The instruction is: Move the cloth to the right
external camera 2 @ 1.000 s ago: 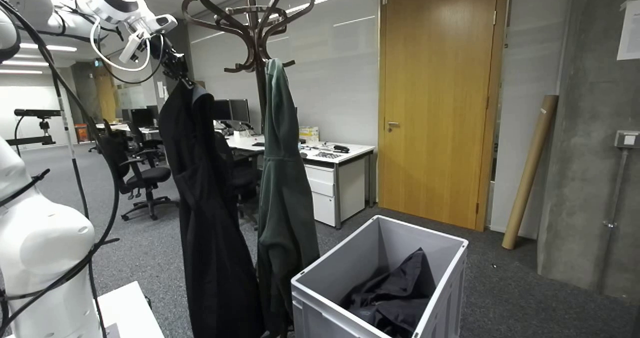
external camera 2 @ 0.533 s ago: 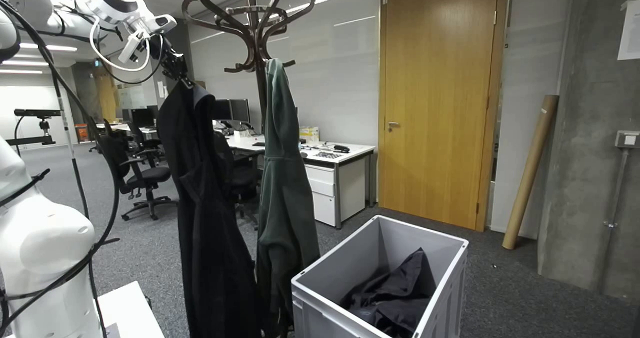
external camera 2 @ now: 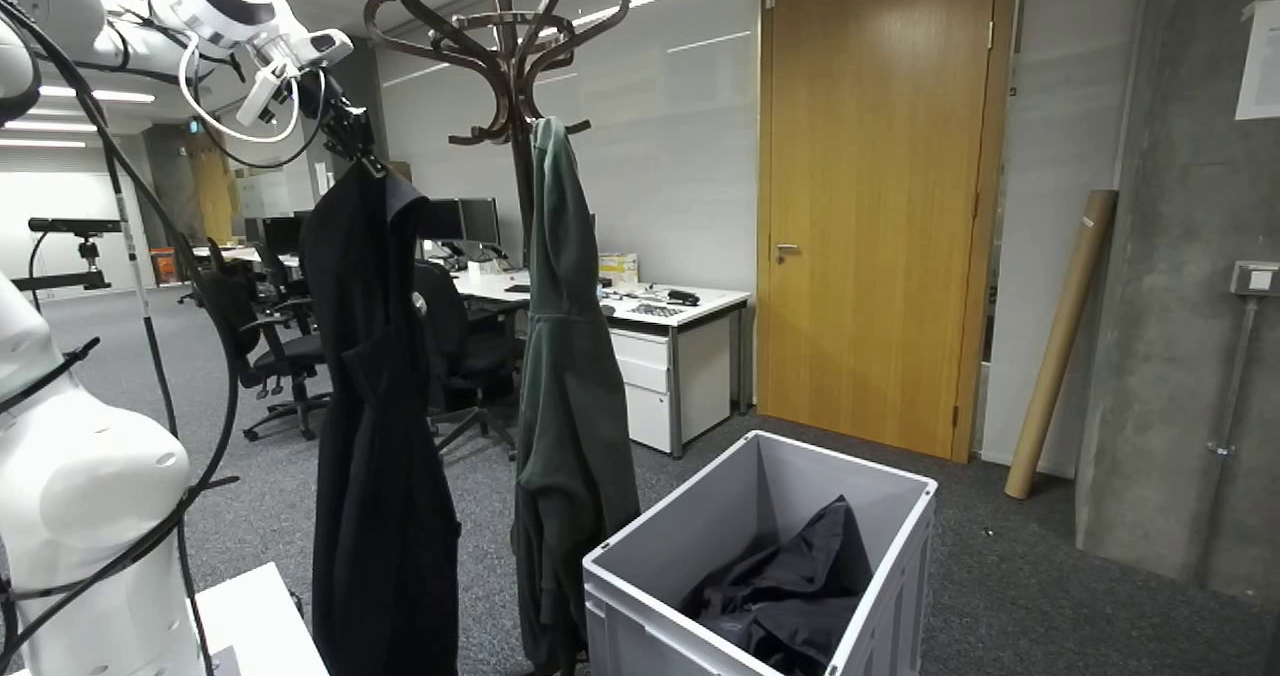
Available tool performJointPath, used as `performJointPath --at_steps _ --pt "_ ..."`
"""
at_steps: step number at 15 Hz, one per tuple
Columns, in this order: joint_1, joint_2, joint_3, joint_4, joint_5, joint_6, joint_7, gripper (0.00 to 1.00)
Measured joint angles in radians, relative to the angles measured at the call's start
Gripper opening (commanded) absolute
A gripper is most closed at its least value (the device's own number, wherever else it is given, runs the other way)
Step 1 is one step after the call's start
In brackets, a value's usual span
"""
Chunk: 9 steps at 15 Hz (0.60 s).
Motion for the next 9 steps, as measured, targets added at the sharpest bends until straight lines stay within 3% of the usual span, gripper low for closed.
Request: performJointPath --at_steps 5,9 --pt "-0.026 0.016 0.028 -0.003 -0.004 0.0 -0.008 0.0" --pt "-0.054 0.03 0.029 0.004 -0.029 0.03 -0.085 0.0"
